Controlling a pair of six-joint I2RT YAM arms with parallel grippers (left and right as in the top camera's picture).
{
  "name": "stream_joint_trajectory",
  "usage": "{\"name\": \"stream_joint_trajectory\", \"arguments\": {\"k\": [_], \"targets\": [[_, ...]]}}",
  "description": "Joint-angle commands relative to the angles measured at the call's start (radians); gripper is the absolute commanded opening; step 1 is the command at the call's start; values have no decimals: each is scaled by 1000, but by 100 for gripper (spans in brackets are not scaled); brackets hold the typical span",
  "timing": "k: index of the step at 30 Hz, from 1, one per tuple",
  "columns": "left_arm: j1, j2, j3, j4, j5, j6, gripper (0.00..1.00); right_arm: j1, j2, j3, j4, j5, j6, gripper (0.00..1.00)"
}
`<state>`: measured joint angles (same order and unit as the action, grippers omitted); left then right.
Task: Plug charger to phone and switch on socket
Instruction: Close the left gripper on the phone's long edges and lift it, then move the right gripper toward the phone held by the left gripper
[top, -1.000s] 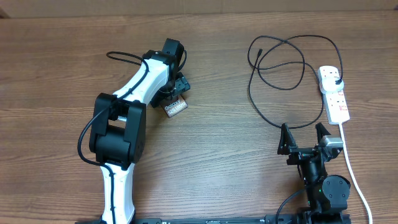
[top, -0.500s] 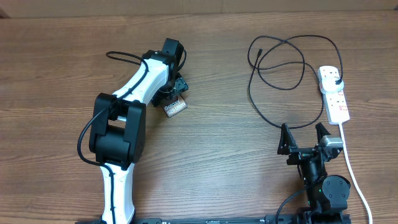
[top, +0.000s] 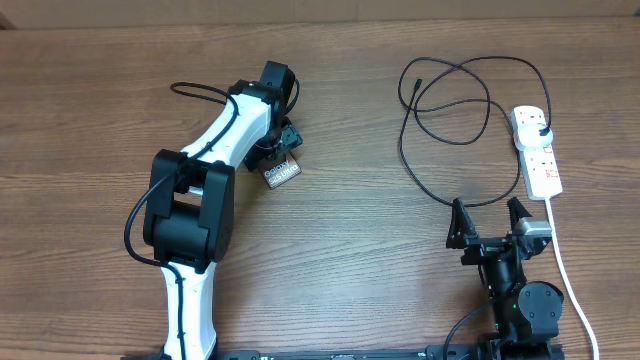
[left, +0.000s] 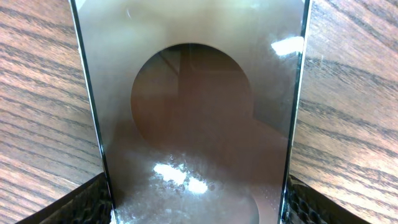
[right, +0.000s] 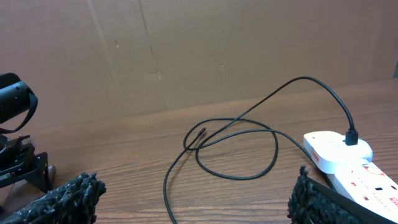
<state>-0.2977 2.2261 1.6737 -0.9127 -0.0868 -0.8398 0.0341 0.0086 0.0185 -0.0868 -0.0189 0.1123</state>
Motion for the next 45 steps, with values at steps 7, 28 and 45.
{"name": "stream_joint_trajectory", "arguments": {"k": [7,28,45], "targets": [[-25,63,135,-74,90,19,52,-2,-6,-11,6,2,10,100],[-168,63,288,-177,113,58,52,-2,-6,-11,6,2,10,100],[-146,63,290,-241,417,105,50,-2,-6,-11,6,2,10,100]]}}
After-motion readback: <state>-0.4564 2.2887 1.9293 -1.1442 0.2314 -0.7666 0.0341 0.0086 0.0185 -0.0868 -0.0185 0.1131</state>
